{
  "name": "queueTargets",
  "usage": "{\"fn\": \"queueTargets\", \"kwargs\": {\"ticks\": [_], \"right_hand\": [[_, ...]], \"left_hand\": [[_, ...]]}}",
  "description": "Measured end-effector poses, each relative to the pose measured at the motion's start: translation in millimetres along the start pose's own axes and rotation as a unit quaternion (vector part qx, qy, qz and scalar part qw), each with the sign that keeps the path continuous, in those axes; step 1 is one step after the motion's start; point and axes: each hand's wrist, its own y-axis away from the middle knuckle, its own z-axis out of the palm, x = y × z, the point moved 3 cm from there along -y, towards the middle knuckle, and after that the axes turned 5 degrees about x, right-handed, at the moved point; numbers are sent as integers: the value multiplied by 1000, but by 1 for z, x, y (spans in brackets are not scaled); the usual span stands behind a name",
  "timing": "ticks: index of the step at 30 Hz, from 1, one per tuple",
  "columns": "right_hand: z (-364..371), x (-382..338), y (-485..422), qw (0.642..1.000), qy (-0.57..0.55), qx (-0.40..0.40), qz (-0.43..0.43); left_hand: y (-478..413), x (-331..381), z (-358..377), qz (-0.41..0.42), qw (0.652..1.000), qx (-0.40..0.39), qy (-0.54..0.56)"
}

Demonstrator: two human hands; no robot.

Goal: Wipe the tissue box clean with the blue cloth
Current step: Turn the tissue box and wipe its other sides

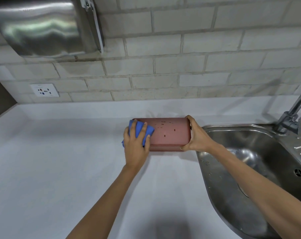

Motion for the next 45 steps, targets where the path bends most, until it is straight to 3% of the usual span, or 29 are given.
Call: {"fn": "queueTargets", "kwargs": {"ticks": [5, 7, 12, 20, 26, 31, 34, 36, 40, 45], "right_hand": [[-1, 2, -1, 1000, 7, -3, -1], [0, 2, -1, 1000, 7, 2, -2], [2, 2, 0, 1000, 6, 2, 2], [0, 2, -1, 1000, -7, 2, 9], [3, 2, 1, 1000, -11, 1, 17], [1, 1, -1, 1000, -17, 6, 18], [1, -1, 0, 1000, -19, 6, 12], [1, -1, 1, 1000, -24, 4, 15], [4, 0, 2, 1000, -23, 10, 13], [6, 2, 2, 999, -21, 24, 10]], "left_hand": [[29, -9, 0, 161, 986, -19, -30], [21, -21, -6, 134, 990, -5, -40], [-31, 0, 3, -38, 999, -12, -3], [10, 16, 3, 98, 994, -33, -25], [-32, 11, 6, -52, 999, 2, -16], [-10, 39, 13, 66, 997, -25, -36], [15, 21, 4, 117, 993, -21, -6], [12, 6, -2, 100, 995, -11, -14], [-21, 22, 9, -11, 1000, -2, -25], [12, 48, 19, 123, 991, -47, 4]]}}
